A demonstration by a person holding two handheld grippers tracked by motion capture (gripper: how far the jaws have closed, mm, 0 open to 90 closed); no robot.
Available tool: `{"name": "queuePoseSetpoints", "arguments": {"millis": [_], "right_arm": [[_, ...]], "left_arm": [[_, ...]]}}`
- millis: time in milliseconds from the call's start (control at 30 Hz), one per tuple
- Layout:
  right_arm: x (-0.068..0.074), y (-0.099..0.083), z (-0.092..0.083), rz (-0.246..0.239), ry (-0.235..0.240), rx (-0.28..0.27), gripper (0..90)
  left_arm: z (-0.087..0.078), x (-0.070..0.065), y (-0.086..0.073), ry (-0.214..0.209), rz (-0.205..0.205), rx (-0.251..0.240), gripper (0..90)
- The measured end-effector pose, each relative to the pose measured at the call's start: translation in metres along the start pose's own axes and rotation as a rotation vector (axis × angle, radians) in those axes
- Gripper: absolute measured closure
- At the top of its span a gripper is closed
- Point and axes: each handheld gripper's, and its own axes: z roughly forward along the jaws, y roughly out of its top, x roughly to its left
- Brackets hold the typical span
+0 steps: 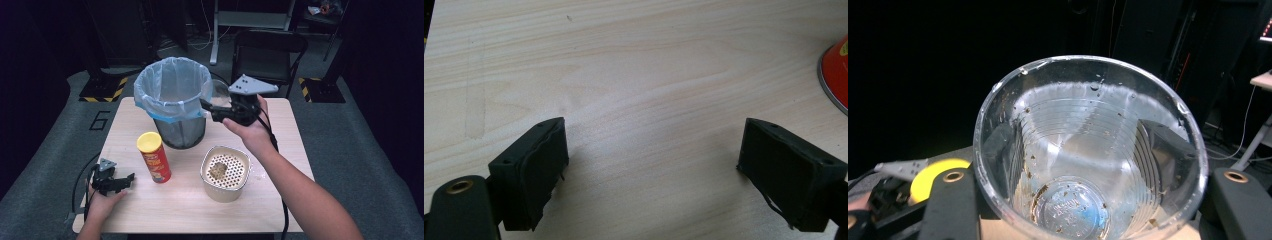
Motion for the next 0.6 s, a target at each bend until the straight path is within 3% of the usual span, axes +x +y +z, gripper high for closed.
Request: {"name": "queuePoseSetpoints", "arguments": {"millis": [167, 267, 300, 400, 433, 467, 500, 533, 600], "right_arm": [[-0.005, 0.032, 0.024, -0.012, -0.014, 0.008, 35.8], [-0.008, 0.039, 0.034, -0.006, -0.016, 0.016, 35.7], [-0.01, 0.044, 0.045, 0.005, -0.023, 0.024, 35.6], [-0.012, 0.047, 0.057, 0.011, -0.029, 0.033, 35.4], [-0.014, 0.048, 0.071, 0.012, -0.033, 0.047, 35.2], [-0.014, 0.048, 0.071, 0.012, -0.033, 0.047, 35.2], [-0.014, 0.047, 0.086, 0.008, -0.041, 0.057, 34.8], [-0.014, 0.047, 0.086, 0.008, -0.041, 0.057, 34.8], [-0.014, 0.044, 0.102, 0.006, -0.045, 0.079, 33.4]], "left_arm": [[0.0, 0.0, 0.0, -0.004, -0.004, 0.004, 12.1], [0.0, 0.0, 0.0, 0.001, -0.002, 0.0, 12.1], [0.0, 0.0, 0.0, 0.001, -0.006, -0.004, 12.1], [0.0, 0.0, 0.0, 0.001, -0.007, -0.006, 12.1], [0.0, 0.0, 0.0, -0.001, -0.003, -0.002, 12.1], [0.0, 0.0, 0.0, -0.001, -0.003, -0.002, 12.1], [0.0, 0.0, 0.0, 0.0, 0.002, -0.001, 12.1], [0.0, 0.0, 0.0, -0.001, -0.005, -0.002, 12.1], [0.0, 0.0, 0.0, -0.002, -0.001, 0.002, 12.1]]}}
